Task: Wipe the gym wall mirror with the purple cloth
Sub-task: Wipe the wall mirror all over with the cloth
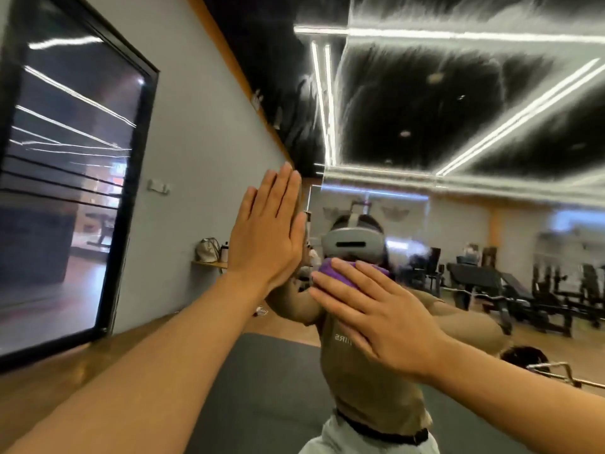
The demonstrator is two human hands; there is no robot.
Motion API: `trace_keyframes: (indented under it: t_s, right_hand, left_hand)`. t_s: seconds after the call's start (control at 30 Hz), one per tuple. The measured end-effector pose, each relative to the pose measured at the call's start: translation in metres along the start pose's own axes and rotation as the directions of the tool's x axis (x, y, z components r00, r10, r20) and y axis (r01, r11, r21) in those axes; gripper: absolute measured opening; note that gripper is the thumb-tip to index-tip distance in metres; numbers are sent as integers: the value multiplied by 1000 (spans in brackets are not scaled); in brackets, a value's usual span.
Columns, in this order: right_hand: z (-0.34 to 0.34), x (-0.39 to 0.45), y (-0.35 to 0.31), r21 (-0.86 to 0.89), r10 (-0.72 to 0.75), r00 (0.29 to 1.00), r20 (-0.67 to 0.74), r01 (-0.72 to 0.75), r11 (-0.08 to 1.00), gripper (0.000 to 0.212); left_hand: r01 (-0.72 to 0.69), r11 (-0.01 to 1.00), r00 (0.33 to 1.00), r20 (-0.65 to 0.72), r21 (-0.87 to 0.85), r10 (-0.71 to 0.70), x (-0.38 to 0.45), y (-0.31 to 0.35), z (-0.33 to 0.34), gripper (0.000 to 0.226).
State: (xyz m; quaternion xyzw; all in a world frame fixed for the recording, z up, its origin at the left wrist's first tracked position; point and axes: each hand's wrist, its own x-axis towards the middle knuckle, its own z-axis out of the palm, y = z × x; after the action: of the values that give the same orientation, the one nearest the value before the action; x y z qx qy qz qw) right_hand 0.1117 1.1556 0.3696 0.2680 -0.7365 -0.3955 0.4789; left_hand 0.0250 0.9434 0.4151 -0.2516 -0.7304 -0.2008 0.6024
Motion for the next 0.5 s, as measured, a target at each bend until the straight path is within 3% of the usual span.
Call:
trace_keyframes:
  t_s: [0.13,0.37,0.5]
  right_hand:
    - [-2,11,28,65,-67,997,-27,69,996,54]
    - [-28,73,123,86,285,948,-142,-275,958,53]
    - [-21,77,102,138,372,900,-225,-349,927,53]
  left_hand:
    - [90,996,995,36,9,-90,-18,14,5,60]
    - [73,993,997,8,88,-74,-26,6,19,59]
    - [70,996,997,23,62,-72,-28,9,15,61]
